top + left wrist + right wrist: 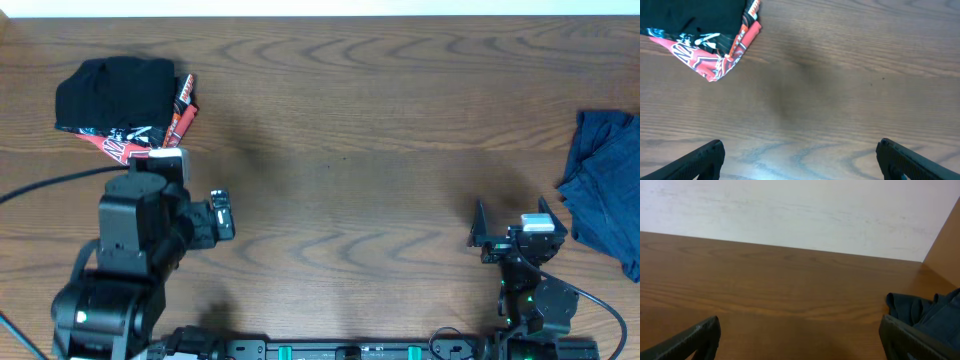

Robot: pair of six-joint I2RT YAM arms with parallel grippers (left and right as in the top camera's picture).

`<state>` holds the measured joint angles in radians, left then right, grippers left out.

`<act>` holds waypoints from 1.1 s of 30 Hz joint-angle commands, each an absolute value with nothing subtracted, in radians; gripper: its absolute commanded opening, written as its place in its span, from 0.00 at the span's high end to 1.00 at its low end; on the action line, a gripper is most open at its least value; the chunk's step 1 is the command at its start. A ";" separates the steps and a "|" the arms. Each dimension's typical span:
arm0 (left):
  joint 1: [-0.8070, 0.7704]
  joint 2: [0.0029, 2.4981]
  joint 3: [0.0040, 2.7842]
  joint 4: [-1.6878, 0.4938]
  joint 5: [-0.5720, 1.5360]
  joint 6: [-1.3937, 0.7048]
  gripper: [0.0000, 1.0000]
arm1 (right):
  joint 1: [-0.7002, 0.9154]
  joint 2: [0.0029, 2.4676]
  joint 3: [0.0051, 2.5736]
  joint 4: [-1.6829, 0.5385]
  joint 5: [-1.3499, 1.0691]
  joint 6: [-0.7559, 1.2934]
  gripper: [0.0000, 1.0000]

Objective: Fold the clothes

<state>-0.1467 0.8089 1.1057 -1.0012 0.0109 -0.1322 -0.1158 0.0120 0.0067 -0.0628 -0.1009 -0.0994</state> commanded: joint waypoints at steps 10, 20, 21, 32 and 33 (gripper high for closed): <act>-0.043 0.434 0.693 -0.881 -0.020 -0.086 0.02 | -0.120 0.005 0.006 -0.067 -0.098 -0.113 0.01; -0.027 0.124 0.311 -0.566 -0.020 -0.081 0.02 | -0.120 0.005 0.006 -0.067 -0.098 -0.113 0.01; -0.027 0.102 0.277 -0.522 -0.020 -0.071 0.02 | -0.120 0.005 0.006 -0.067 -0.098 -0.113 0.01; -0.022 0.001 0.002 -0.051 -0.019 0.071 0.02 | -0.120 0.005 0.006 -0.067 -0.098 -0.113 0.01; -0.023 0.001 0.004 -0.066 -0.020 0.076 0.02 | -0.120 0.005 0.006 -0.067 -0.098 -0.113 0.01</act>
